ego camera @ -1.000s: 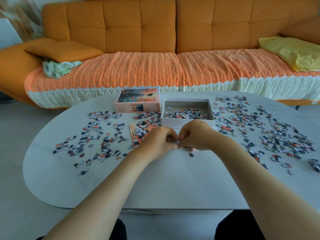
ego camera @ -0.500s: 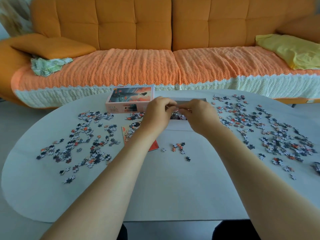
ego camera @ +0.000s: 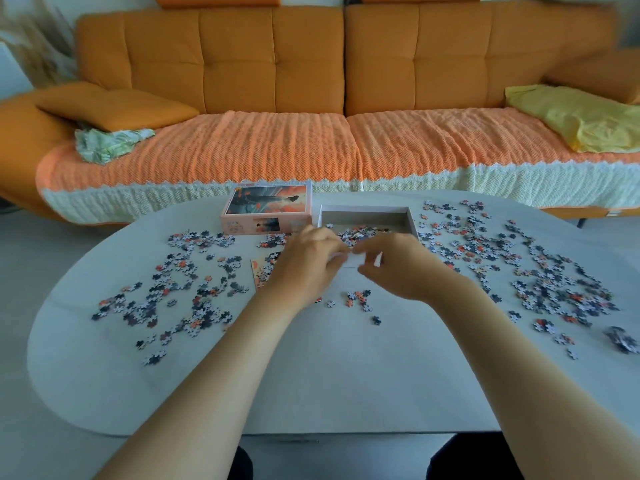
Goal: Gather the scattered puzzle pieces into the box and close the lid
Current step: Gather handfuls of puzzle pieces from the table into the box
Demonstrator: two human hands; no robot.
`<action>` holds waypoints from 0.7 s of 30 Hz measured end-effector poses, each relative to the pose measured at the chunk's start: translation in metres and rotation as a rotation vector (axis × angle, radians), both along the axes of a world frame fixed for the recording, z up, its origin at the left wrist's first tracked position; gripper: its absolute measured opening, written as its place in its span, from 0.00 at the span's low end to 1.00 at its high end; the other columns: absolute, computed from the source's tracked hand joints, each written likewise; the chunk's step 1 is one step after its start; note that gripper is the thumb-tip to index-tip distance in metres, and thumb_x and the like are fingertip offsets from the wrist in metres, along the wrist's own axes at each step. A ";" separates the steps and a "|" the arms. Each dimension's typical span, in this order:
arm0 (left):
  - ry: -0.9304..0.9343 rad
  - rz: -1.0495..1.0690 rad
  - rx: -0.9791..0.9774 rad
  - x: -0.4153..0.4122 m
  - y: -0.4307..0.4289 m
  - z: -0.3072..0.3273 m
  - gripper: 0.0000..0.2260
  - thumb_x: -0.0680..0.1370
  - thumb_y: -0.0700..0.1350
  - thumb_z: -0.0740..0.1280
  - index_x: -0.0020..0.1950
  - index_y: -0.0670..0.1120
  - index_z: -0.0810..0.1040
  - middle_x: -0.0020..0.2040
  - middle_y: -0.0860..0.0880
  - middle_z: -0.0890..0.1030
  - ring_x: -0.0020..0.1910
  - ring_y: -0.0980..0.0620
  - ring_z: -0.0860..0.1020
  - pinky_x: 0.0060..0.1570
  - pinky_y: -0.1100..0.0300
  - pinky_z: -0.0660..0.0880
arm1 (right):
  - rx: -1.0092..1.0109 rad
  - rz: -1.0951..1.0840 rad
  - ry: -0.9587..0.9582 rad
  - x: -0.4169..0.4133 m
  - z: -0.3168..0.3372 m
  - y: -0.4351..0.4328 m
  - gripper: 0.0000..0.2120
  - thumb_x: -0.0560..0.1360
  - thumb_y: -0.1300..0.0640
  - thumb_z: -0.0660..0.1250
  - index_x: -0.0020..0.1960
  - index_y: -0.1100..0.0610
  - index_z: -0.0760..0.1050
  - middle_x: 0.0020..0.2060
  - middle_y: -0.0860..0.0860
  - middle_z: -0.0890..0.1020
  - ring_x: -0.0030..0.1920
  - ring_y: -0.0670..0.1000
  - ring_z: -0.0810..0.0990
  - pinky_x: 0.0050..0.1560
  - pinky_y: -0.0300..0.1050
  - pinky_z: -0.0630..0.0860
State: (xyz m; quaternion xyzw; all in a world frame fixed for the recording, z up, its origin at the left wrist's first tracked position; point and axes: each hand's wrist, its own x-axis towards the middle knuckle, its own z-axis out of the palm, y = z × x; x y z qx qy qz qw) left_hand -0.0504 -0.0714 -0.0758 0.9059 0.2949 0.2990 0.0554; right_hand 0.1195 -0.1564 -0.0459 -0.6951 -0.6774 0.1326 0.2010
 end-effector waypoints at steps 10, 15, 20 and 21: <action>0.167 -0.015 -0.020 -0.042 -0.039 -0.015 0.13 0.75 0.51 0.70 0.57 0.49 0.82 0.57 0.50 0.77 0.58 0.50 0.70 0.59 0.55 0.67 | -0.166 0.097 -0.099 -0.043 -0.013 -0.032 0.13 0.78 0.56 0.61 0.54 0.45 0.82 0.50 0.49 0.77 0.47 0.48 0.76 0.45 0.35 0.66; 0.134 0.136 -0.018 -0.079 -0.040 -0.011 0.15 0.79 0.51 0.64 0.65 0.50 0.77 0.62 0.53 0.75 0.62 0.50 0.71 0.62 0.56 0.64 | 0.007 0.055 -0.060 -0.066 -0.011 -0.028 0.13 0.78 0.59 0.62 0.59 0.50 0.80 0.54 0.51 0.76 0.55 0.52 0.76 0.56 0.45 0.73; 0.403 0.543 -0.191 -0.150 -0.022 -0.014 0.25 0.82 0.60 0.50 0.77 0.53 0.58 0.78 0.50 0.58 0.77 0.48 0.53 0.75 0.43 0.47 | 0.109 0.176 -0.094 -0.118 -0.011 -0.005 0.16 0.79 0.59 0.59 0.64 0.51 0.76 0.61 0.52 0.74 0.62 0.54 0.72 0.62 0.52 0.72; 0.449 0.618 -0.252 -0.166 -0.018 -0.016 0.27 0.81 0.63 0.47 0.78 0.55 0.55 0.80 0.50 0.52 0.78 0.46 0.48 0.74 0.39 0.44 | 0.097 0.210 -0.108 -0.131 -0.013 0.002 0.17 0.79 0.58 0.59 0.67 0.52 0.74 0.63 0.52 0.73 0.64 0.55 0.71 0.64 0.53 0.71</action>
